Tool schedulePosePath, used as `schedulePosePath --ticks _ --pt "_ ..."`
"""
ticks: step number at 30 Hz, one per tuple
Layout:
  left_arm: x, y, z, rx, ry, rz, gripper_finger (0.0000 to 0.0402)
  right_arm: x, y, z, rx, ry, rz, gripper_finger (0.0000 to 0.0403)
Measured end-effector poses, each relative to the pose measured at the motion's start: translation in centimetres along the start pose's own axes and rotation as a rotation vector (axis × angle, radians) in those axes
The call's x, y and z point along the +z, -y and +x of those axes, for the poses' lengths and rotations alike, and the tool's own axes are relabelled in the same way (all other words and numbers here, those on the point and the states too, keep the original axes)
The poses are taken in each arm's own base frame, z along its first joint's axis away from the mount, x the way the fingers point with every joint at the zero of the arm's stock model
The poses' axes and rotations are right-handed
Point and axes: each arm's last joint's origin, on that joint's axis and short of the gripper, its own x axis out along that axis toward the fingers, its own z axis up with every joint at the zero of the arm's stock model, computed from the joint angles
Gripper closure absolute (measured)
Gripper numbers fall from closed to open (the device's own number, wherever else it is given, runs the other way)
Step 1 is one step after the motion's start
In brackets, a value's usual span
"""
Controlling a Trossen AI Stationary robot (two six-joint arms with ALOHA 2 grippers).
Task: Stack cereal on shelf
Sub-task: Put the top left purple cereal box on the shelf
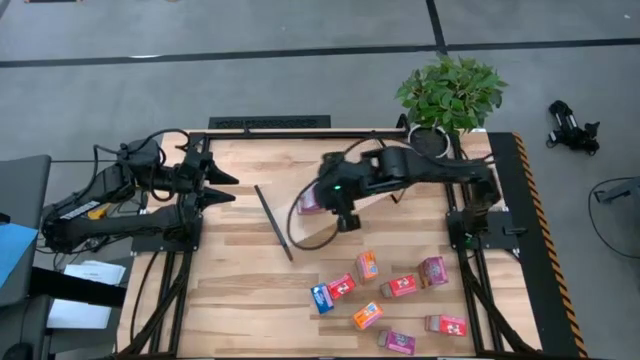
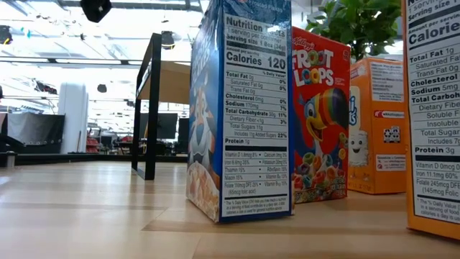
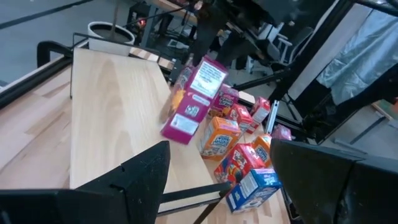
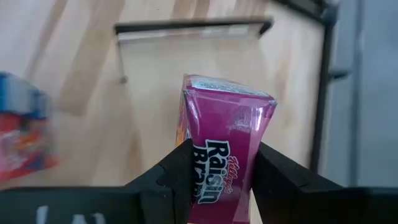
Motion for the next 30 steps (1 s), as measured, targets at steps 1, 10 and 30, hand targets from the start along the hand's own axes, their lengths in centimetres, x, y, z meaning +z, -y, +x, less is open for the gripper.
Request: schedulePosePath --ticks 1,10,30 --pt "0.0 0.0 0.0 0.001 -0.004 -0.002 0.0133 0.6 0.0 0.2 -0.019 0.009 -0.032 0.0240" --pt "-0.2 -0.1 0.0 0.007 -0.021 -0.047 0.0133 2.9 0.2 3.5 -0.159 0.029 -0.264 0.0236" --pt "-0.4 -0.3 0.0 0.061 -0.027 -0.058 0.0133 2.4 0.7 6.3 -0.121 -0.035 -0.354 0.0172"
